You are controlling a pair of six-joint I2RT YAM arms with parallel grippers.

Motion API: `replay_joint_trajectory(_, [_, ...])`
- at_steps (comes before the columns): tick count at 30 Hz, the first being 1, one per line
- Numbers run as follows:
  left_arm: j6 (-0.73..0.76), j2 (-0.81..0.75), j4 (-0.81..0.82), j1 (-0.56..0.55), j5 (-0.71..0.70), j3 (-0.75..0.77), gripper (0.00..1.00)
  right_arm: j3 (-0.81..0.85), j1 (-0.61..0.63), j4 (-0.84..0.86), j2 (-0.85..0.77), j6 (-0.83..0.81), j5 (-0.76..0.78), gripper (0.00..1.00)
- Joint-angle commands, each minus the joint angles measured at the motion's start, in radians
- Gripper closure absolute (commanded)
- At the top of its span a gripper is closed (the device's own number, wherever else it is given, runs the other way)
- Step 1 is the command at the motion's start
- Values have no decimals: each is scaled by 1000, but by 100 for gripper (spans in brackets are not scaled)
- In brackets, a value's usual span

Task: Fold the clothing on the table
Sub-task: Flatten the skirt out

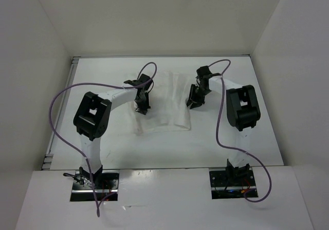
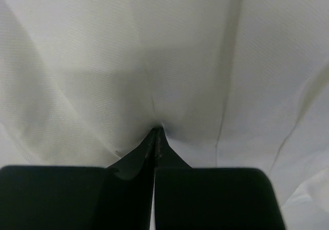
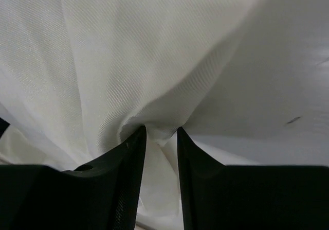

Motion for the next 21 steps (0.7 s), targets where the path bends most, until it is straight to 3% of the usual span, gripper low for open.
replay_joint_trajectory(1, [39,151,86,-16,100,79,100,100,-60,16,28,-2,103,64])
replay_joint_trajectory(7, [73,205,25,-25,120,293,100,169,-94,-25,-71,7,180,64])
replay_joint_trajectory(14, [73,67,51,22,120,170,100,-87,-94,-39,-309,30,242,63])
replay_joint_trajectory(21, [73,34,71,22,129,121,100,-233,-94,-10,-330,67,179,63])
